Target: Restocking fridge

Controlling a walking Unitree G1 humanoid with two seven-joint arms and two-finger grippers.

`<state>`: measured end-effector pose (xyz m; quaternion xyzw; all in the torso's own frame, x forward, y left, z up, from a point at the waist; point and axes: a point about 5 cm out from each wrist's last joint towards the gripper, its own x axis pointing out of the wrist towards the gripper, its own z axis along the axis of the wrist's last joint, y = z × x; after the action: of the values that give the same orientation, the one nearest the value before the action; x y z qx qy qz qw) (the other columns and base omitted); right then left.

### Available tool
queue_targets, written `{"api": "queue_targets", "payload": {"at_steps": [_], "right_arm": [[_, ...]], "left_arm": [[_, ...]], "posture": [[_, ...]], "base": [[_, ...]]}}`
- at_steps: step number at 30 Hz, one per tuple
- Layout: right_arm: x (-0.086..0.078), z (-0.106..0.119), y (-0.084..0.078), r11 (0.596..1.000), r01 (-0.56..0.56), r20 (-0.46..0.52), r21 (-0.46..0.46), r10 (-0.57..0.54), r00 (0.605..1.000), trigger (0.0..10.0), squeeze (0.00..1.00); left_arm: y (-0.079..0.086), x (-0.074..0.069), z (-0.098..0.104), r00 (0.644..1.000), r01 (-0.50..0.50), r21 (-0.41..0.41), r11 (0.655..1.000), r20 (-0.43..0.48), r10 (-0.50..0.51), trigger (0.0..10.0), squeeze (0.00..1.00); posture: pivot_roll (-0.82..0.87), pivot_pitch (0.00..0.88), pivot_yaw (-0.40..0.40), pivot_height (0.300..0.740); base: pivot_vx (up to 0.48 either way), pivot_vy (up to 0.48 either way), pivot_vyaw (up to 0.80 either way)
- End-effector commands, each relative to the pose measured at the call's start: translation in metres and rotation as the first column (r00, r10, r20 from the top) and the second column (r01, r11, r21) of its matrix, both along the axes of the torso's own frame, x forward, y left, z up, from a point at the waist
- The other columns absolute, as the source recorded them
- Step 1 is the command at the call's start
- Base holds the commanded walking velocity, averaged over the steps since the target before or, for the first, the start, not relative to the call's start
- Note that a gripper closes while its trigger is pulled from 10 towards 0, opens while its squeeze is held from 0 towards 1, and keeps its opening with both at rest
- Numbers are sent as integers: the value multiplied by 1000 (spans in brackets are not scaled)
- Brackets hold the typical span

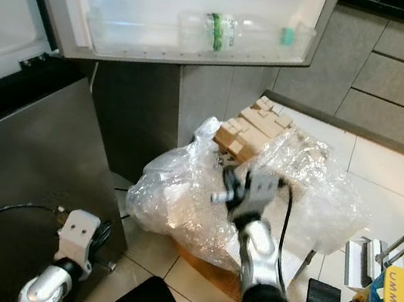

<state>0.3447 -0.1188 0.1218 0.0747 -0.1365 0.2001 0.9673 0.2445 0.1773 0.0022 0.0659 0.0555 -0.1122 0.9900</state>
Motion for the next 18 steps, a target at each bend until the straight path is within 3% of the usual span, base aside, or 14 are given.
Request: {"api": "queue_targets", "payload": {"at_steps": [1,3,4,5,7,8,18], "right_arm": [[14,46,5,998,-6,158,63,-4,987,10000,0],[14,46,5,998,-6,158,63,-4,987,10000,0],[21,76,9,996,-25,251,90,1,968,10000,0],[21,76,9,996,-25,251,90,1,968,10000,0],[27,126,16,990,-78,403,120,23,915,10000,0],[28,136,17,988,-90,435,124,27,900,10000,0],[29,161,21,981,-140,505,132,55,861,10000,0]], "left_arm": [[0,12,17,996,8,11,1000,92,-9,10000,0],[0,12,17,996,8,11,1000,92,-9,10000,0],[-3,19,27,990,13,4,1000,142,-13,10000,0],[-3,19,27,990,13,4,1000,142,-13,10000,0],[-14,24,41,974,45,-11,999,221,-42,10000,0],[-17,24,44,970,57,-14,998,238,-52,10000,0],[-24,19,54,954,100,-33,994,288,-86,10000,0]], "posture": [[-100,60,-8,740],[-100,60,-8,740],[-94,69,-14,740],[-94,69,-14,740],[-84,93,-30,740],[-84,93,-30,740],[-79,127,-40,740]], "base": [[0,0,0],[0,0,0],[0,0,0],[0,0,0],[0,0,0],[0,0,0],[0,0,0]]}}
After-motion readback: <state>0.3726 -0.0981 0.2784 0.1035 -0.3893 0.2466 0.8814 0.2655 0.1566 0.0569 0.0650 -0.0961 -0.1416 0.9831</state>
